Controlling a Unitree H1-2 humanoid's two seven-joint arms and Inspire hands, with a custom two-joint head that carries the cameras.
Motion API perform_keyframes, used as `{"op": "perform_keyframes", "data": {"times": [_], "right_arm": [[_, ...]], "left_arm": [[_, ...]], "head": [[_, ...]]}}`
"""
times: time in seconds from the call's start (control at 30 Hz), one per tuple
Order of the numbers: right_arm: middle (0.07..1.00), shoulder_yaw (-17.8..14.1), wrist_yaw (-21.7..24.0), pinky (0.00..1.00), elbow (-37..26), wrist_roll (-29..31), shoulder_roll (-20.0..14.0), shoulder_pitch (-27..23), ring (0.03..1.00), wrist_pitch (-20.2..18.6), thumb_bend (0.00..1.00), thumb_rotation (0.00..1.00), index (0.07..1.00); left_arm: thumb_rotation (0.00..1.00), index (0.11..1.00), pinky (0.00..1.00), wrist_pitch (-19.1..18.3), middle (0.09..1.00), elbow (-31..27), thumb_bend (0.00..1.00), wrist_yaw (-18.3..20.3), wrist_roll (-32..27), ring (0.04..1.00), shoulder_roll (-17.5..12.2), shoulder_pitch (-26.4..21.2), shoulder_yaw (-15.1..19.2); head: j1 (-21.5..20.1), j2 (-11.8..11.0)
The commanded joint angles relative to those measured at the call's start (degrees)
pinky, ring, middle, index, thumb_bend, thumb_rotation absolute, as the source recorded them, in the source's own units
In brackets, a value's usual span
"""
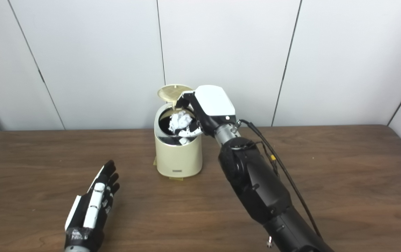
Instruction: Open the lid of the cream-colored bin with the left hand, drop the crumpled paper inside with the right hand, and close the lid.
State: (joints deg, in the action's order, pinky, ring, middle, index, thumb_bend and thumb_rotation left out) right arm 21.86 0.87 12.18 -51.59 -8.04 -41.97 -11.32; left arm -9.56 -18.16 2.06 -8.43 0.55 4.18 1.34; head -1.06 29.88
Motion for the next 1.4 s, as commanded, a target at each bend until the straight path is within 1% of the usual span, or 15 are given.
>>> {"op": "perform_keyframes", "data": {"times": [0.0, 0.03, 0.13, 0.23, 0.4, 0.47, 0.53, 0.57, 0.6, 0.63, 0.67, 0.77, 0.97, 1.2, 1.37], "right_arm": [[0.563, -0.3, 1.0, 0.77, -1.5, 0.2, -0.6, -2.5, 0.605, -0.4, 0.95, 0.20, 0.579], [0.580, -0.3, 1.4, 0.77, -1.5, 0.2, -0.6, -2.6, 0.618, -0.5, 0.95, 0.21, 0.579], [0.715, -0.3, 2.5, 0.80, -1.6, 0.3, -0.6, -2.8, 0.764, -0.9, 0.97, 0.24, 0.633], [0.768, -0.3, 3.1, 0.77, -2.1, 0.3, -1.0, -2.7, 0.774, -0.9, 1.00, 0.24, 0.686], [0.772, -1.2, 3.2, 0.78, -4.7, 1.5, -1.5, -1.6, 0.770, -0.2, 1.00, 0.23, 0.700], [0.748, -2.3, 2.2, 0.73, -6.0, 3.0, -1.5, -1.0, 0.740, 1.0, 0.98, 0.21, 0.689], [0.695, -3.4, 1.0, 0.60, -7.6, 4.0, -1.3, -0.4, 0.660, 1.6, 0.91, 0.14, 0.648], [0.648, -3.9, -0.2, 0.54, -8.0, 4.3, -1.2, -0.2, 0.606, 2.6, 0.72, 0.14, 0.571], [0.577, -4.1, -0.9, 0.50, -8.3, 4.5, -1.2, 0.0, 0.555, 3.2, 0.63, 0.07, 0.526], [0.541, -4.6, -2.3, 0.48, -8.7, 5.1, -1.1, 0.4, 0.529, 4.4, 0.58, 0.04, 0.503], [0.513, -5.2, -3.6, 0.42, -8.8, 5.6, -1.1, 0.8, 0.458, 5.7, 0.53, 0.01, 0.511], [0.505, -6.0, -6.4, 0.36, -8.5, 6.4, -1.0, 1.4, 0.403, 8.1, 0.50, 0.00, 0.517], [0.515, -7.7, -10.6, 0.32, -8.6, 7.4, -1.7, 2.5, 0.392, 12.1, 0.50, 0.00, 0.516], [0.516, -11.1, -10.9, 0.33, -11.8, 10.0, -2.2, 4.7, 0.389, 12.3, 0.50, 0.00, 0.503], [0.505, -16.7, -10.3, 0.34, -13.3, 16.2, -0.9, 8.6, 0.397, 8.4, 0.50, 0.00, 0.495]], "left_arm": [[0.82, 1.000, 1.00, 2.7, 1.000, -1.7, 0.58, 0.3, -0.4, 1.000, 0.5, 0.2, -0.3], [0.85, 1.000, 1.00, 3.0, 1.000, -1.7, 0.61, 0.3, -0.3, 1.000, 0.5, 0.2, -0.3], [0.90, 1.000, 1.00, 3.0, 1.000, -2.1, 0.64, 0.2, 0.0, 1.000, 0.4, 0.1, -0.4], [0.89, 1.000, 1.00, 2.8, 1.000, -2.2, 0.64, 0.4, -0.2, 1.000, 0.4, 0.1, -0.5], [0.87, 1.000, 1.00, 2.2, 1.000, -2.4, 0.64, -0.2, 0.4, 1.000, 0.7, 0.0, -0.6], [0.87, 1.000, 1.00, 2.6, 1.000, -2.0, 0.62, 0.0, 0.2, 1.000, 0.6, -0.1, -0.6], [0.87, 1.000, 1.00, 2.9, 1.000, -1.6, 0.61, 0.2, 0.2, 1.000, 0.3, -0.2, -0.5], [0.88, 1.000, 1.00, 2.8, 1.000, -1.5, 0.61, 0.2, 0.2, 1.000, 0.2, -0.3, -0.5], [0.88, 1.000, 1.00, 2.6, 1.000, -1.5, 0.61, 0.2, 0.2, 1.000, 0.2, -0.3, -0.5], [0.88, 1.000, 1.00, 2.5, 1.000, -1.4, 0.61, 0.1, 0.1, 1.000, 0.3, -0.4, -0.4], [0.87, 1.000, 1.00, 2.4, 1.000, -1.2, 0.61, -0.1, 0.0, 1.000, 0.4, -0.5, -0.2], [0.85, 1.000, 1.00, 2.4, 1.000, -0.7, 0.61, -0.2, -0.2, 1.000, 0.5, -0.9, 0.0], [0.85, 1.000, 1.00, 2.9, 1.000, 0.7, 0.59, 0.1, -0.2, 1.000, 0.2, -1.6, 0.3], [0.85, 1.000, 1.00, 3.7, 1.000, 3.7, 0.59, 0.4, -1.2, 1.000, -0.6, -4.0, 1.6], [0.84, 1.000, 1.00, 1.6, 1.000, 6.3, 0.61, 0.4, -4.0, 1.000, -1.6, -8.3, 4.1]], "head": [[0.3, 0.2], [0.3, 0.3], [0.6, 0.9], [0.7, 1.0], [1.4, 1.1], [1.4, 1.1], [1.6, 1.2], [1.7, 1.0], [1.7, 1.0], [1.7, 0.9], [1.6, 0.8], [1.6, 0.6], [1.0, 0.0], [0.8, -0.3], [0.9, -0.6]]}}
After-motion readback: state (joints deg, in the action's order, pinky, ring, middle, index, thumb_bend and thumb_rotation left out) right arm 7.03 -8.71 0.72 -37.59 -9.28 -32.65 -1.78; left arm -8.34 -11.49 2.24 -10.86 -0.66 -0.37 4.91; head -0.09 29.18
